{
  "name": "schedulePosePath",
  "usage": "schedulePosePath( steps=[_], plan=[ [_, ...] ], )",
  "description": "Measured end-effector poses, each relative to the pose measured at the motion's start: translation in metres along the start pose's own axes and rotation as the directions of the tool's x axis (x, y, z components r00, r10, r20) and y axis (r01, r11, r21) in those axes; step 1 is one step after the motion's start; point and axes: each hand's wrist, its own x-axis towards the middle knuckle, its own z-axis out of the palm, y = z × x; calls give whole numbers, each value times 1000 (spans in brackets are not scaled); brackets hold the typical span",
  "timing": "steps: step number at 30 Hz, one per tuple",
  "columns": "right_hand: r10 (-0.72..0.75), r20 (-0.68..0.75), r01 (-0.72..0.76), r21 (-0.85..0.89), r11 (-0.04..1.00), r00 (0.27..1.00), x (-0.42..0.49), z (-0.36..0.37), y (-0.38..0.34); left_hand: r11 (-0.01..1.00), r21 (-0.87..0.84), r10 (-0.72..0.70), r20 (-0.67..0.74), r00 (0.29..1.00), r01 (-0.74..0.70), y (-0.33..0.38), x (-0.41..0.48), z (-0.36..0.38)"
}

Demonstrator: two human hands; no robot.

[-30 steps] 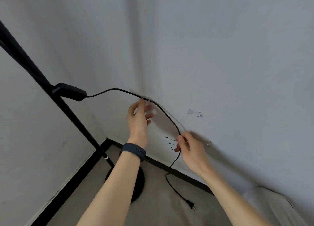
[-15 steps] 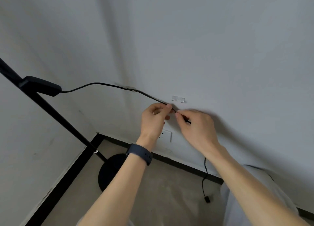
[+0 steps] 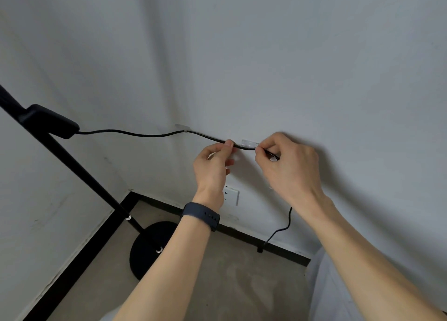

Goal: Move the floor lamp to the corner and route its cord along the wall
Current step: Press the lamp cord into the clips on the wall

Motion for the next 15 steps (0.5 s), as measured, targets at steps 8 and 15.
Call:
schedulePosePath(
  steps=[8,15],
  plan=[
    [-30,-20,28,-89,996,999,2,-4,-5,990,121,80,-52,995,-73,1,-2,5],
    [-156,-65,142,-179,974,986,2,1,-5,987,141,85,-56,995,-76,0,-3,4]
  ],
)
